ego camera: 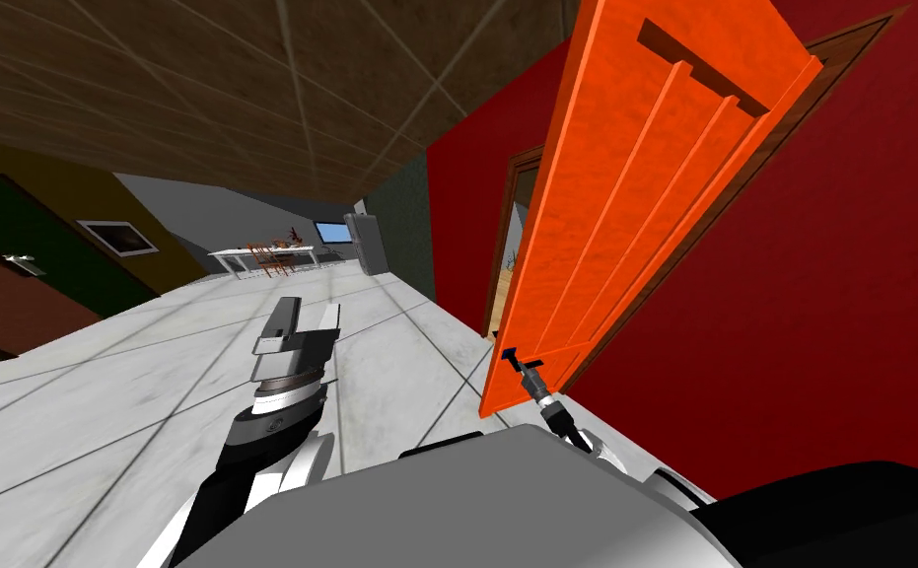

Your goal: Pull the door open

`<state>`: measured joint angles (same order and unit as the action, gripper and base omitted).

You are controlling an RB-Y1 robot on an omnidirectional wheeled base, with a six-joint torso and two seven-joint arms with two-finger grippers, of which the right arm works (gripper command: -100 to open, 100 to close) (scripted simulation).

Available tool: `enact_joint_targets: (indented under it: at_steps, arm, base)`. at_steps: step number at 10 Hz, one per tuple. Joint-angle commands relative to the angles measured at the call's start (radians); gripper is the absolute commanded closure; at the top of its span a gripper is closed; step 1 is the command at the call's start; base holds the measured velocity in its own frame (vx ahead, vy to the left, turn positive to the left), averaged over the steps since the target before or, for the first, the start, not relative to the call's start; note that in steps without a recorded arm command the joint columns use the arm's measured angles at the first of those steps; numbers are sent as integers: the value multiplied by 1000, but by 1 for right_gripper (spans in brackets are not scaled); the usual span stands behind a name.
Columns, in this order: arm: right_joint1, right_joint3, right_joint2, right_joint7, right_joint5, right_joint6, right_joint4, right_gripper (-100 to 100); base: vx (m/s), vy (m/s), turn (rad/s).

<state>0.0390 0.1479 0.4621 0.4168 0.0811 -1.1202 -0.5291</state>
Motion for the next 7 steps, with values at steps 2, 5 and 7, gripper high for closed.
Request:
enact_joint_targets:
  at_steps: [2,5,7]
  arm:
    - [-12,4,5,11,0,-50,60,100]
    - [0,4,18,21,4,-75,73,100]
    - [4,11,15,24,2,-94,84,100]
  base:
    - [-46,-30,78]
    - [-134,-65,132]
    - [-79,-25,85]
